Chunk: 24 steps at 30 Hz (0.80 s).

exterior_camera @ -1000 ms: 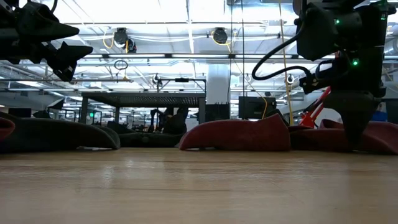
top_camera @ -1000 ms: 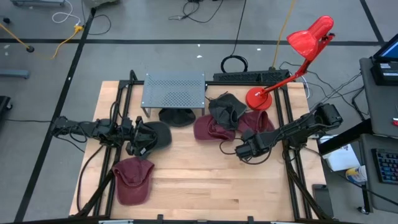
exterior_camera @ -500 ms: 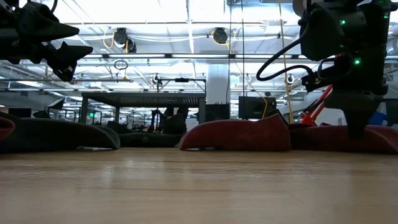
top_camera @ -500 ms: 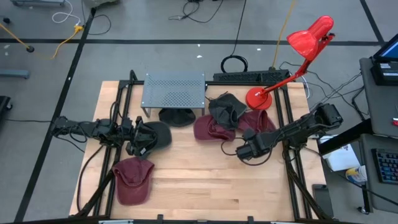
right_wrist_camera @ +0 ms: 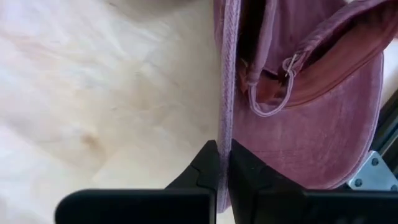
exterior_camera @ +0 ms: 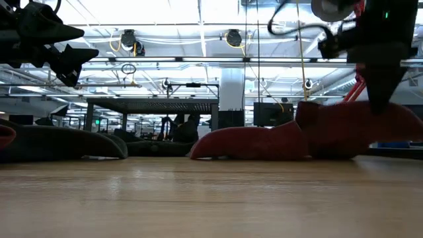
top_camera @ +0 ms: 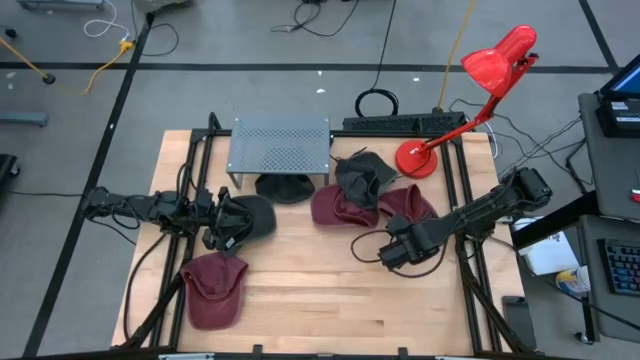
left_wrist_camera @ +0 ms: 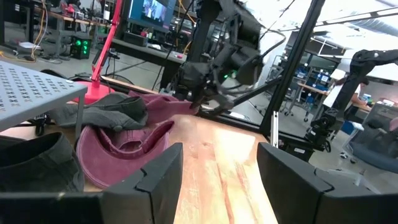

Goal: Pick & Place hat
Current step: Put the top right red cap on the shelf

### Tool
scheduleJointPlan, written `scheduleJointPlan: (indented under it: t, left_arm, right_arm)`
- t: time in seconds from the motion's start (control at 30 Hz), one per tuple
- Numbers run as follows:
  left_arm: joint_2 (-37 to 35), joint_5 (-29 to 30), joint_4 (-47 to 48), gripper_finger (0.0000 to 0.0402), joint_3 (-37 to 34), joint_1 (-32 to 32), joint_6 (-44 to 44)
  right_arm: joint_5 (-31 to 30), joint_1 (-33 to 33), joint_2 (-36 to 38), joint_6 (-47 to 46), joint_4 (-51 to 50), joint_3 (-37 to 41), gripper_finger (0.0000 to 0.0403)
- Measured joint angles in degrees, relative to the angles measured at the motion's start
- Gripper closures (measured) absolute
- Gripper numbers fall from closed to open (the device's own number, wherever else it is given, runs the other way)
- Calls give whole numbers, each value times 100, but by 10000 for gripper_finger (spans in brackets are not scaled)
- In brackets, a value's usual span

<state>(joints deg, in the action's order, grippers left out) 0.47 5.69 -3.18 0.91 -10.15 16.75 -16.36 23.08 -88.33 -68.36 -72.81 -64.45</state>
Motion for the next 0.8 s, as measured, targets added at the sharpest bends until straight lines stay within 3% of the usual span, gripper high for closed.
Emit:
scheduleJointPlan:
  t: [0.37,0.63,0.8]
  left_arm:
    - [2,0,0,190,0,-1,0]
    - [1,0,0,190,0,-1,0]
    - [0,0,0,190,0,-1,0]
  right_arm:
    - [45,346,0,-105,-34,-1247,398]
    - [884,471,0,1,28,-1855,398]
    - [891,543,0,297,230,-2181,398]
